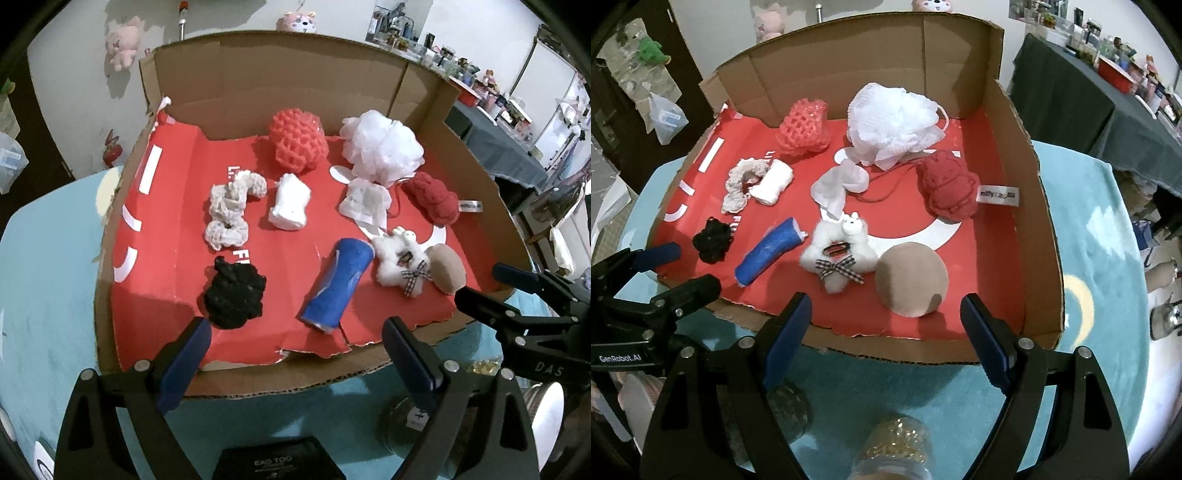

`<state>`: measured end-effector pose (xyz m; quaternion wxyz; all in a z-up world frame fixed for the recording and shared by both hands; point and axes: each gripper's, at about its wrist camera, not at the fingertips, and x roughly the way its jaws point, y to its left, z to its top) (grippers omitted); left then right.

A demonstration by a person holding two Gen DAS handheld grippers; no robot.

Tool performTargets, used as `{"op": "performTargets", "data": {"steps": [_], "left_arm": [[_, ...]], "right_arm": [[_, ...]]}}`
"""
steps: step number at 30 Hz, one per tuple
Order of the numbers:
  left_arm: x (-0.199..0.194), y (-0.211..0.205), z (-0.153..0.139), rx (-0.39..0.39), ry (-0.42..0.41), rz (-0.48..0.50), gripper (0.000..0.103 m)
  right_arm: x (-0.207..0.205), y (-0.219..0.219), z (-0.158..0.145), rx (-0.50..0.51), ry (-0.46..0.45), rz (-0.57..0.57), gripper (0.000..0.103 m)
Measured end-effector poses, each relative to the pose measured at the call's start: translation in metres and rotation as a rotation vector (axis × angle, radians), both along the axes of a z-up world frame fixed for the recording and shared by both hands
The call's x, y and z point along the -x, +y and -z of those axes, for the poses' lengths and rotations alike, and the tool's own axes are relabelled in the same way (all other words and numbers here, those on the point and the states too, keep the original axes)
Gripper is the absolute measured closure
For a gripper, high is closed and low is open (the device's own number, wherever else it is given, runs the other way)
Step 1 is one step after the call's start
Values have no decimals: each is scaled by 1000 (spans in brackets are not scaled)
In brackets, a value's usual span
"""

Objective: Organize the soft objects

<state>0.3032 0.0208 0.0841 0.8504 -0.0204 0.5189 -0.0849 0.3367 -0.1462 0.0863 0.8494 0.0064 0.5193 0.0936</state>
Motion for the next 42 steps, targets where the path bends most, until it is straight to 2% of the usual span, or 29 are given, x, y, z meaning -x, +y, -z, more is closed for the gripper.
{"op": "performTargets", "data": {"steps": [6, 8, 15, 42], "left_arm": [[-2, -4, 7, -12, 4, -4, 8], [-3, -3, 9, 5, 19, -3, 8], [-2, -4, 9, -5, 9, -1, 8], [-2, -1, 7, -15, -21, -19, 8]], "right_arm": [[-2, -4, 6, -16, 15, 20, 21], [-2, -6, 6, -28, 17, 28, 21], [-1, -3, 7, 7, 3, 22, 21], [1, -4, 7, 8, -10, 18, 21]]}}
